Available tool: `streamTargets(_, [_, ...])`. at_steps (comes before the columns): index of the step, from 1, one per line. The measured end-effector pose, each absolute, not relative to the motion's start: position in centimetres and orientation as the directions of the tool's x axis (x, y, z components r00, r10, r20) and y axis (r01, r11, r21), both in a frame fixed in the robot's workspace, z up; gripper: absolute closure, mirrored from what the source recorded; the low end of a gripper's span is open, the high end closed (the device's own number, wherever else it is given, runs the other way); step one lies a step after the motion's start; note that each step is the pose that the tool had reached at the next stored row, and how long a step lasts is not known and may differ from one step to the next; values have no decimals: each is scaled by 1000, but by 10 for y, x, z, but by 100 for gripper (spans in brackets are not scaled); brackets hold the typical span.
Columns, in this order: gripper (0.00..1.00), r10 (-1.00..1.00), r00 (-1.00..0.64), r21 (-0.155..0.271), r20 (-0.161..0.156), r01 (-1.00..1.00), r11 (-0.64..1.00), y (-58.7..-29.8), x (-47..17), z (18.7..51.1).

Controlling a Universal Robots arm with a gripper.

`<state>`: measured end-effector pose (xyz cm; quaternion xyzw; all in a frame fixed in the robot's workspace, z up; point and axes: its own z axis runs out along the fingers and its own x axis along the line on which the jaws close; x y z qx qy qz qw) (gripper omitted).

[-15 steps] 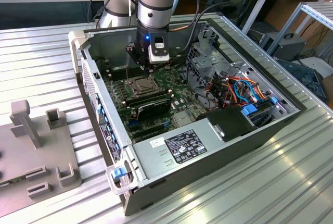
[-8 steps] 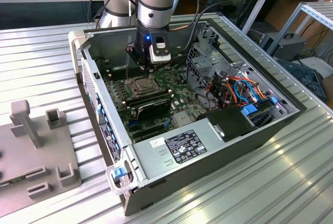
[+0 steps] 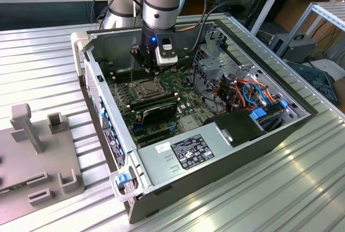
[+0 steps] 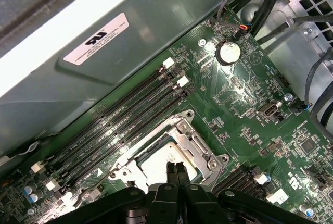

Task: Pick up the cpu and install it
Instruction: 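Install the first cpu locking lever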

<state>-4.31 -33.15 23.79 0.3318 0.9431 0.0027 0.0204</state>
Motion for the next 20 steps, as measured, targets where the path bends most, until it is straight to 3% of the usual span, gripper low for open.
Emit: streamTargets(20, [89,528,-848,18,-37,528,849,-331,-43,238])
